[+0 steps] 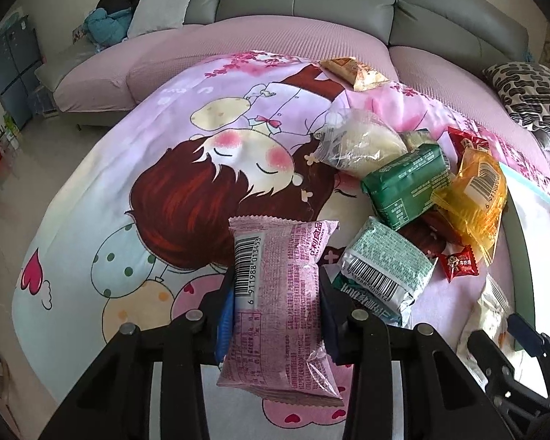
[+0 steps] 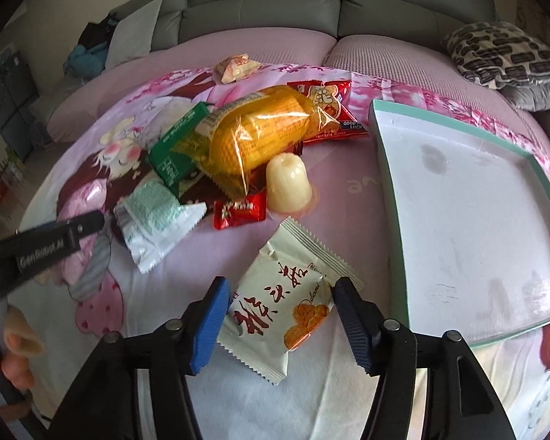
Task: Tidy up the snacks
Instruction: 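Lift both held snacks and carry them over the white tray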
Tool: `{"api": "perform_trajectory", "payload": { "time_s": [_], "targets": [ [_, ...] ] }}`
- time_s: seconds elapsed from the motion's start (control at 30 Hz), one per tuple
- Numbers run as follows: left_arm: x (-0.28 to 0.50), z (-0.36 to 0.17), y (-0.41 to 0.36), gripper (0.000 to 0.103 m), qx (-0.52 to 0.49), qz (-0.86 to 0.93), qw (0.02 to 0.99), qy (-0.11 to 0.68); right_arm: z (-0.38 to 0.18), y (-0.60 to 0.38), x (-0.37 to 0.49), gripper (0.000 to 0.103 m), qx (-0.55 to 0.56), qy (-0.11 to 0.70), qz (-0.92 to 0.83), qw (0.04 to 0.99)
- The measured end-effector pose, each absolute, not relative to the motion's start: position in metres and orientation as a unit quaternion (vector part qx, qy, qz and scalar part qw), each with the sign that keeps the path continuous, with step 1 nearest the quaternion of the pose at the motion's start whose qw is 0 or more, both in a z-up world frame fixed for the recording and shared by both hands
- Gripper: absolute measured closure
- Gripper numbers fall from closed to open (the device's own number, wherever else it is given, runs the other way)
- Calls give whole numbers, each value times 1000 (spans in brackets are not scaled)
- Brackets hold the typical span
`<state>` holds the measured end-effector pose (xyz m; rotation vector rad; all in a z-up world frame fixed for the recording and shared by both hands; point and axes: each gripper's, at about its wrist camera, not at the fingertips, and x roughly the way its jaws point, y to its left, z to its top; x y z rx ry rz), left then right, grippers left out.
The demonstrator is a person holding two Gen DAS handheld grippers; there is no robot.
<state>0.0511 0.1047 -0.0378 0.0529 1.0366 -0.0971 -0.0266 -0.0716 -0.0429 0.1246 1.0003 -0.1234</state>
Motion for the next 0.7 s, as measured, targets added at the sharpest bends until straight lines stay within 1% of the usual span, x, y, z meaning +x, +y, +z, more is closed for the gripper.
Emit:
{"api": "perform_trajectory", "payload": {
  "time_s": [0.03, 0.07, 0.2, 0.4, 0.53, 0.57, 0.63, 0.67, 0.7],
  "targets": [
    [51, -38, 105, 62, 26, -44, 866, 497, -43, -72, -29, 37, 57, 481, -59, 873],
    [50, -38, 105, 62, 26, -43, 866, 497, -43, -73, -30, 34, 58, 483, -60, 872],
    [48, -37, 105, 62, 26, -42, 865, 499, -44, -82, -34, 30, 84, 493, -59, 864],
    [47, -37, 104, 62, 25, -48, 865, 499, -49, -83, -32, 29, 107, 498, -60, 859],
    [47, -38, 103, 62, 25, -53, 864, 501, -52, -64, -25, 29, 77, 497, -44, 863],
    [47, -38, 103, 62, 25, -54, 864, 501, -52, -60, -24, 30, 69, 496, -42, 865],
    [46, -38, 103, 62, 23, -54, 864, 500, -54, -53, -22, 34, 49, 496, -44, 866],
    [46, -38, 104, 62, 22, -54, 864, 500, -54, -52, -21, 43, 42, 495, -46, 866],
    [46, -38, 104, 62, 22, -53, 865, 499, -54, -52, -22, 45, 40, 494, -47, 867]
  ]
}}
